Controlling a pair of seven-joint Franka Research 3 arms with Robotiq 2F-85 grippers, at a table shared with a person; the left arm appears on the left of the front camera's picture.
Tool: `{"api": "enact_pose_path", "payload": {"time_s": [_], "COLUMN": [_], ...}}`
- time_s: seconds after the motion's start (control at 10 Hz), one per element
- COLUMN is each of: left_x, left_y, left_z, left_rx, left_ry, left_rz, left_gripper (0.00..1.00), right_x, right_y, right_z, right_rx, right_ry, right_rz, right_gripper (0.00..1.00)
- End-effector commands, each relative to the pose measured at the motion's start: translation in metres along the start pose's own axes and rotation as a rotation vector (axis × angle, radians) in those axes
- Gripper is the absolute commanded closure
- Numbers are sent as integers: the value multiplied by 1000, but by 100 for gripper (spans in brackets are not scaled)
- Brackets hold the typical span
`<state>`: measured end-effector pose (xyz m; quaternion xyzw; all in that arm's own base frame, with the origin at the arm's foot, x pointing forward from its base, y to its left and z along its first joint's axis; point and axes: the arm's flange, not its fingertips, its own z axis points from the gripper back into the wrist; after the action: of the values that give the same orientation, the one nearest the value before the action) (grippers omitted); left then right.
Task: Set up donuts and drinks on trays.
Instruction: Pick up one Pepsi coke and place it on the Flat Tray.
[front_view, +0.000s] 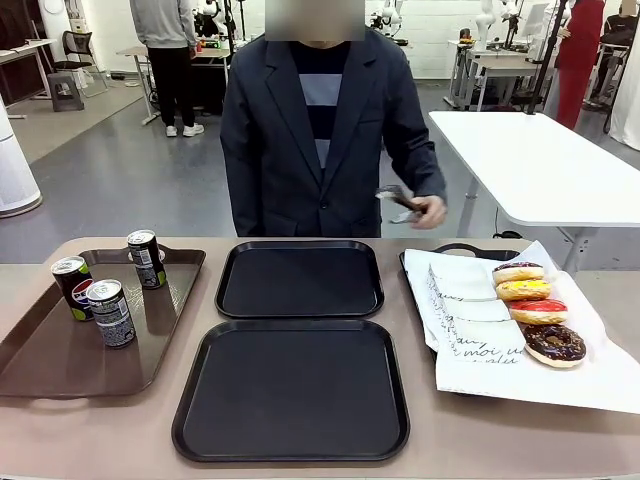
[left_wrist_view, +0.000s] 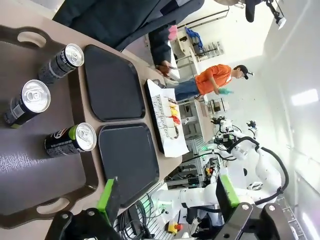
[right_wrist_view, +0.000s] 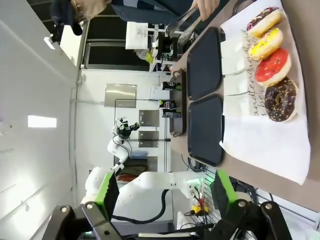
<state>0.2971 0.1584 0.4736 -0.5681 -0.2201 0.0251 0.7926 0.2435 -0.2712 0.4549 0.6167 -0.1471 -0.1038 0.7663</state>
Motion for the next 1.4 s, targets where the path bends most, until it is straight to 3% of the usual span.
{"api": "enact_pose_path", "payload": {"time_s": [0.0,1.3], "left_x": [1,1], "left_y": [4,4], "left_z": [4,4], "left_rx": [-13,-13], "left_ry": [-18,-18], "left_rz": [9,9], "left_gripper": [0,0], "right_x": [-4,-4], "right_y": [2,2], "right_z": [1,1], "right_rx": [35,35], "right_ry": [15,15], "right_rz": [2,2], "right_gripper": [0,0]}}
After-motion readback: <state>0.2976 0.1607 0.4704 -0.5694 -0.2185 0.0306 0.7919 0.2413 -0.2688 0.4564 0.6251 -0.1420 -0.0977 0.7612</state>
